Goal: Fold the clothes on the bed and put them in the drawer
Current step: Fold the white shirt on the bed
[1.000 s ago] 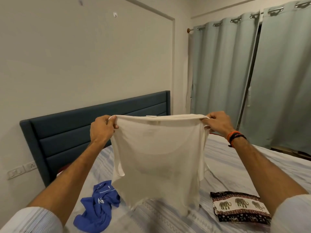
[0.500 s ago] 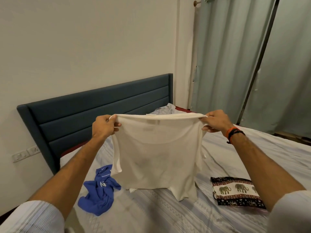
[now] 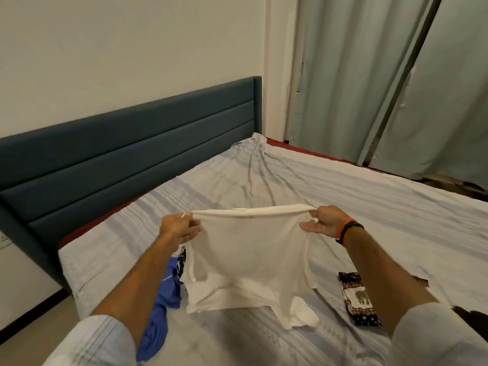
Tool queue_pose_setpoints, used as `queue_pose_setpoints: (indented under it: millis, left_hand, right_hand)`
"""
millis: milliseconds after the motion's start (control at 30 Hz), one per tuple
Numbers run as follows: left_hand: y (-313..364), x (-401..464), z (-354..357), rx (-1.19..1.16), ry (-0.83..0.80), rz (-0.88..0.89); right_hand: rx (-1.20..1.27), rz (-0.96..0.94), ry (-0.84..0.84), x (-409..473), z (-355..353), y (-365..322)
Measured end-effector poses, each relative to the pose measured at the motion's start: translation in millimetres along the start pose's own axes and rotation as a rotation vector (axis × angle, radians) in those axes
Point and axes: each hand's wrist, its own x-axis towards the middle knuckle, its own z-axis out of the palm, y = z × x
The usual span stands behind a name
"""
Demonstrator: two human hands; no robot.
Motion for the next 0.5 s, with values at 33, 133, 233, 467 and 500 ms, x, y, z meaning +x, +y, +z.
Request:
queue_pose_setpoints:
  millis: [33,133,233,467,500]
  left_hand:
    - [6,12,5,-0.040,-0.013,0.010]
    - [56,48,22,-0.116,-0.037,0.128]
    - [129,65,29,-0.246,-0.074,0.276]
    - [262,10,-16,-0.384,-0.126,0.721]
    - [265,-12,-24,-0.414,-0.138,0.765]
  right_hand:
    - [0.045,-0.020,0.020,11,6,-8]
    - [0.164,-0.193,0.070,35,29,-61]
    - [0.198,-0.442,0.058,29,46,-128]
    - [0.356,-0.934,-0.034,-65,49,-230]
    - [0.359,-0.964,-0.044,-84,45,-231]
